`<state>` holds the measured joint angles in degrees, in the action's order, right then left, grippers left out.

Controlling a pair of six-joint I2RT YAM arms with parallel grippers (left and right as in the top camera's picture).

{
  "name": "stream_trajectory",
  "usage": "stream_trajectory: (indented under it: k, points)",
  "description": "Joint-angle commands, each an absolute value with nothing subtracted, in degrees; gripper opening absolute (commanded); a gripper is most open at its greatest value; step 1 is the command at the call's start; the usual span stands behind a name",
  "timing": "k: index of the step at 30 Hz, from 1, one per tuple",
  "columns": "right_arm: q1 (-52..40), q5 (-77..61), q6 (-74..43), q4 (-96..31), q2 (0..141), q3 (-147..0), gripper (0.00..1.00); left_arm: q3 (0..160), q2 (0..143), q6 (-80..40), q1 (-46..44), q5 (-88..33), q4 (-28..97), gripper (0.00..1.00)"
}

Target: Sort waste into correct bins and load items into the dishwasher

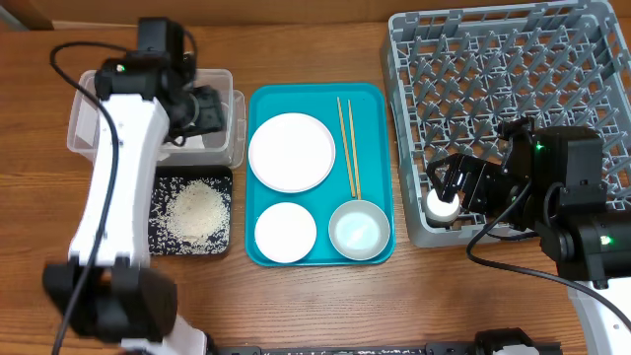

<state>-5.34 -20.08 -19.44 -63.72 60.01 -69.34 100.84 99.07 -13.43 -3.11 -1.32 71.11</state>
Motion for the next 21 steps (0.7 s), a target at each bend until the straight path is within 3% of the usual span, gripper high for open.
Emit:
stream_trajectory:
  k: [1,3,6,15,21]
  points:
    - [-5.6,-19.5,-19.0,-63.6,59.9,-70.1,1.00,103.2,91.2,-12.1,-6.7,-2.4,73.6,0.65]
    - [-5.6,-19.5,-19.0,-63.7,59.9,-70.1,1.00,103.2,89.4,-13.2,-8.1,-2.4,75.5,0.63]
    - [-5.6,-19.1,-19.0,-63.9,59.9,-70.1,1.00,103.2,87.1,-14.4,-11.5,-2.4,79.4,0.52]
    - [-5.6,-19.1,-19.1,-64.0,59.9,-70.1,1.00,102.2,86.9,-14.5,-18.9,-2.1,79.9,0.60]
    - [-5.6,-19.1,-19.1,-63.8,59.9,-70.1,1.00,102.2,84.8,-19.2,-23.5,1.9,82.6,0.48]
